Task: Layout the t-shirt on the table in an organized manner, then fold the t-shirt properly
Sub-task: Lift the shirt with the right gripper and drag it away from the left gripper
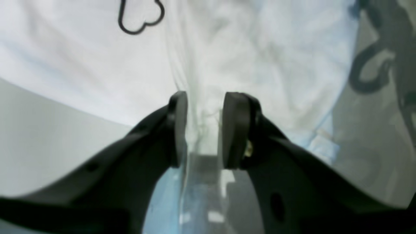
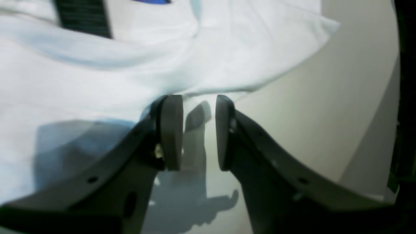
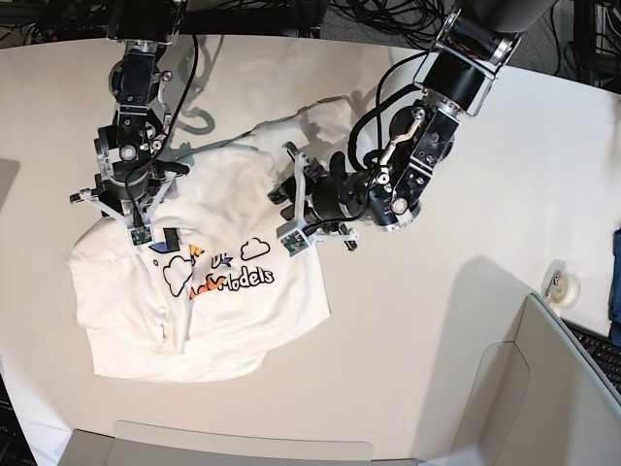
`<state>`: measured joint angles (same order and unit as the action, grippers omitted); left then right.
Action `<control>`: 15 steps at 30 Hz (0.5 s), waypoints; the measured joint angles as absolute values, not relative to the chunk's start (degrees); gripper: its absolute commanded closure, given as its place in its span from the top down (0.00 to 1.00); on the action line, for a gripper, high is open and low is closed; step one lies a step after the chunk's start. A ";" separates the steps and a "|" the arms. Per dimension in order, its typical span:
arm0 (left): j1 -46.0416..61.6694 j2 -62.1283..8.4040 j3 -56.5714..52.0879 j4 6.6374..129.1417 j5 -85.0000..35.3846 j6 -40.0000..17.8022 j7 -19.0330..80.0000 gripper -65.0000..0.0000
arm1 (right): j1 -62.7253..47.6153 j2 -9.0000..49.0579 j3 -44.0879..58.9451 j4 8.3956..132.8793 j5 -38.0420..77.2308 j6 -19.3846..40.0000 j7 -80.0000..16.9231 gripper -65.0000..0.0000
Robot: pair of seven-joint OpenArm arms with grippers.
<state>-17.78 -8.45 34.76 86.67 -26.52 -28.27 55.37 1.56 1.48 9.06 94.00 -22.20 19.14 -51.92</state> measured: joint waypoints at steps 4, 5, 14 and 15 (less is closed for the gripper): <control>-16.93 -8.43 34.76 89.49 -26.52 -28.29 55.44 0.00 | 1.10 -0.23 8.93 94.04 -22.41 19.11 -51.88 0.27; -16.53 -8.43 34.76 90.11 -26.52 -28.29 55.44 0.00 | 0.95 -0.71 8.93 94.13 -22.57 19.09 -51.86 0.27; -14.63 -8.60 34.76 92.40 -26.30 -28.34 55.48 0.14 | -3.44 -9.21 8.73 102.67 -22.20 19.11 -52.95 0.27; -14.61 -8.60 34.76 92.44 -26.37 -28.29 55.46 0.16 | -3.77 -9.32 8.69 104.88 -22.00 19.11 -52.90 0.27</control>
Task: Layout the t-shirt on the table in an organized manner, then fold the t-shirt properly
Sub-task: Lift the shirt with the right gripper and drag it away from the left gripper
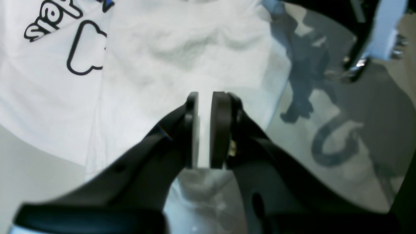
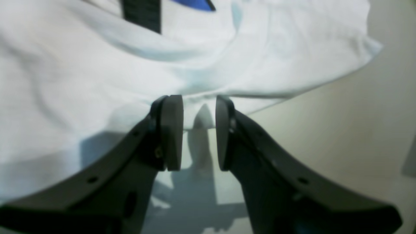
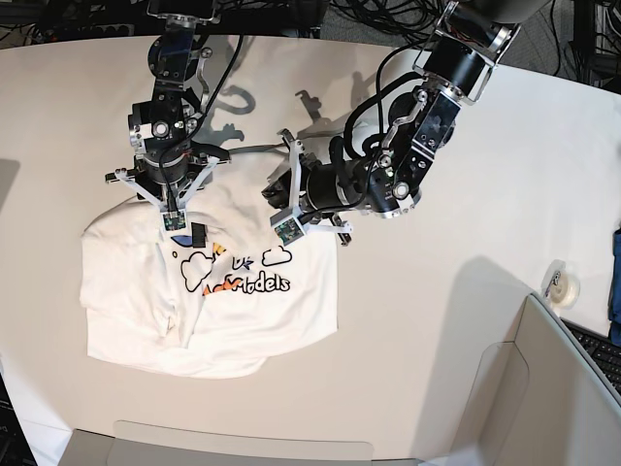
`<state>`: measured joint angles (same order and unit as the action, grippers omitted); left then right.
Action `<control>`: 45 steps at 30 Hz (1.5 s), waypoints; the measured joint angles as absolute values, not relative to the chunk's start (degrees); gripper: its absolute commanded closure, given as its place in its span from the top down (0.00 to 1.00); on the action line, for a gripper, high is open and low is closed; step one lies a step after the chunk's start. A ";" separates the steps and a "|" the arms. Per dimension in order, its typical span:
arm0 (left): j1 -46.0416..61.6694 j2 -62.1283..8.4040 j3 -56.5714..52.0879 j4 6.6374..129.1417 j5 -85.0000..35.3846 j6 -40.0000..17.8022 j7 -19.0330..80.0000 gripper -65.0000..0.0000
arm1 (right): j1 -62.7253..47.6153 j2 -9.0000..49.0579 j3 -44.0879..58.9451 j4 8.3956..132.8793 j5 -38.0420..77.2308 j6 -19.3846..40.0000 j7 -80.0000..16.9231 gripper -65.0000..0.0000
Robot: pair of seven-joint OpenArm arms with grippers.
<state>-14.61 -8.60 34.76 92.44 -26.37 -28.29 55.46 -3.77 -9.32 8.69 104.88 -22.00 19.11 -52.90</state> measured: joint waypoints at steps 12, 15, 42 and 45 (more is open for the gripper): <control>-12.34 -10.94 34.76 92.29 -26.13 -28.12 55.48 0.21 | -3.77 -8.80 5.93 111.13 -22.39 18.87 -52.53 0.27; -12.40 -10.94 34.85 92.29 -26.28 -28.29 55.46 0.21 | -3.57 -8.60 1.34 109.21 -22.79 18.65 -52.90 0.27; -23.14 -14.22 23.88 86.17 -26.22 -28.49 48.99 0.21 | -8.27 0.40 -1.63 105.97 -13.76 18.48 -67.68 0.27; -25.98 -11.22 25.43 79.26 -26.06 -28.27 46.85 0.21 | -9.54 4.05 -1.37 107.35 -13.82 18.46 -69.80 0.27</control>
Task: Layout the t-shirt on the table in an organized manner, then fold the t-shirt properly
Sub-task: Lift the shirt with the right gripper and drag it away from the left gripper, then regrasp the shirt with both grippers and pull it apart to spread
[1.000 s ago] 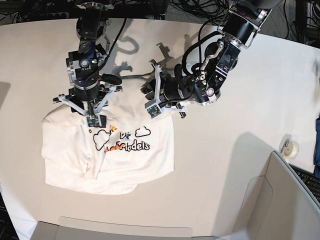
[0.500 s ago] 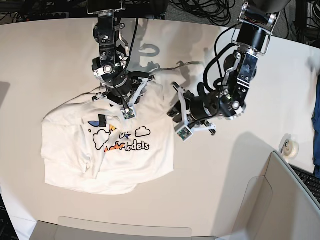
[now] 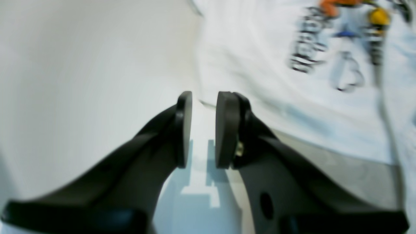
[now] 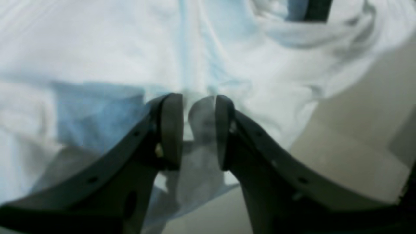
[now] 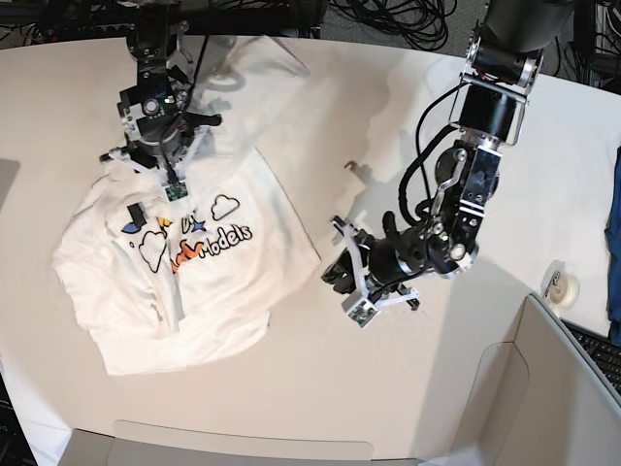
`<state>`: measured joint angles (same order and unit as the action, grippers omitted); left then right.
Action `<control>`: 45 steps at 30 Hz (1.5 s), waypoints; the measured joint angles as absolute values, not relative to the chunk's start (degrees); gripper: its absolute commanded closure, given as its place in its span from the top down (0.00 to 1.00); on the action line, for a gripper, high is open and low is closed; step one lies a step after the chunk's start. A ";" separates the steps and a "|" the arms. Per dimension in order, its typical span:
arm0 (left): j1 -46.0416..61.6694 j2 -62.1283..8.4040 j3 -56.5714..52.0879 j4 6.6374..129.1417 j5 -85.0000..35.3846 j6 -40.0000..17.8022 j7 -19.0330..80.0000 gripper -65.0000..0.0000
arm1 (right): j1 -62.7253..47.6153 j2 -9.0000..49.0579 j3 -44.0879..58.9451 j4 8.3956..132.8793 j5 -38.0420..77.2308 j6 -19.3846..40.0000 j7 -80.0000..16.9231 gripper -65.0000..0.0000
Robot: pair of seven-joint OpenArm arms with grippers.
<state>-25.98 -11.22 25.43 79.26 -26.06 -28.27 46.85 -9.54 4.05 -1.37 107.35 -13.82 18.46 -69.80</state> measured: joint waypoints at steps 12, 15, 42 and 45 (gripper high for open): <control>-34.98 1.37 26.44 64.77 -26.13 -28.21 46.30 0.00 | -15.38 5.39 2.85 111.61 -14.61 18.46 -70.67 0.27; -38.63 4.58 26.72 60.07 -26.35 -28.36 45.10 0.00 | -16.45 5.41 2.83 111.94 -14.66 18.46 -69.65 0.27; -44.07 -8.32 45.69 34.17 -28.03 -18.94 21.69 0.00 | -11.66 9.78 6.85 110.69 -13.72 18.55 -71.33 0.27; -42.61 -11.84 45.63 34.52 -28.27 -18.39 20.38 0.00 | -8.03 10.59 6.90 106.85 -13.85 18.57 -71.37 0.27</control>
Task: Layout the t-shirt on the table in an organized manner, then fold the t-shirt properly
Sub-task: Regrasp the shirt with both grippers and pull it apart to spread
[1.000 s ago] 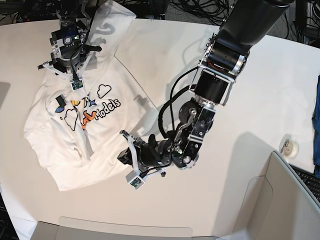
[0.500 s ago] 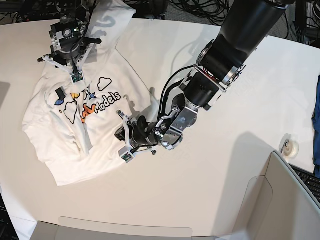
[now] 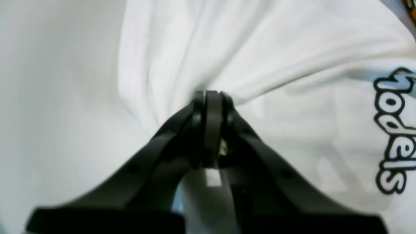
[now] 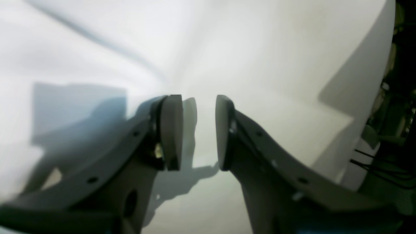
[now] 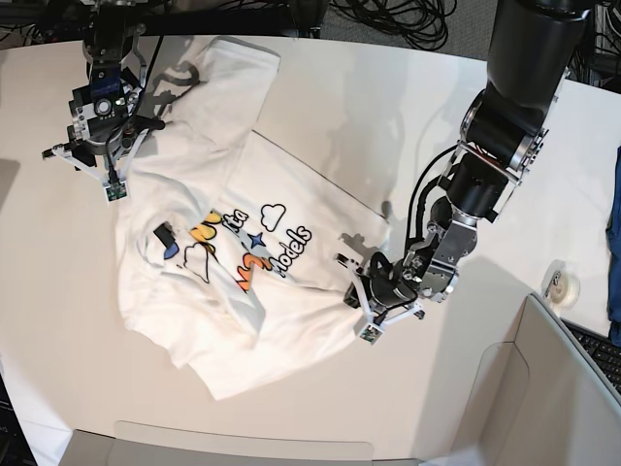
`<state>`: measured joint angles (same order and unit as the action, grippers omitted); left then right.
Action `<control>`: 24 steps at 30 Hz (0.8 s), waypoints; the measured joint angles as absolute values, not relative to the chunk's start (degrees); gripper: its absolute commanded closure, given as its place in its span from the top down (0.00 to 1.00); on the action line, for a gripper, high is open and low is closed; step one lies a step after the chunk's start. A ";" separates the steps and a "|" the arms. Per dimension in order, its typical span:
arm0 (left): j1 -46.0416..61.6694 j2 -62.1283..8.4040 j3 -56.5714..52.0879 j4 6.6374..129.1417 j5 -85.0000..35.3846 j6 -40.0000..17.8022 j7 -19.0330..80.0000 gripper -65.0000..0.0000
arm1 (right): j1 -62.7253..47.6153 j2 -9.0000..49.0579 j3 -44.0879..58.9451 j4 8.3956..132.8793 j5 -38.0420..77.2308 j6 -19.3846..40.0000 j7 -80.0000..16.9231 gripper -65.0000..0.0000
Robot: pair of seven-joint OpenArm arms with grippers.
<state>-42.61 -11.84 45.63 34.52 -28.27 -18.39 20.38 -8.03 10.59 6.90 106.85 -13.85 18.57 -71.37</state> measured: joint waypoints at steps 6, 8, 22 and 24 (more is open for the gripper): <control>-35.46 -18.81 45.34 45.01 -28.73 -17.65 20.01 0.00 | -0.01 10.11 6.81 99.66 -13.78 18.63 -71.40 0.27; -32.71 -20.84 45.25 48.66 -29.02 -17.43 18.96 0.00 | 2.24 9.74 6.81 99.13 -13.56 18.61 -71.20 0.27; -29.67 -21.76 45.08 51.11 -28.95 -16.67 17.87 0.00 | 3.49 -9.45 -1.91 107.00 -14.11 18.46 -67.13 0.08; -29.65 -21.71 45.08 51.11 -28.95 -16.67 17.87 0.00 | 2.85 -9.39 -4.73 106.96 -13.50 18.59 -66.48 0.03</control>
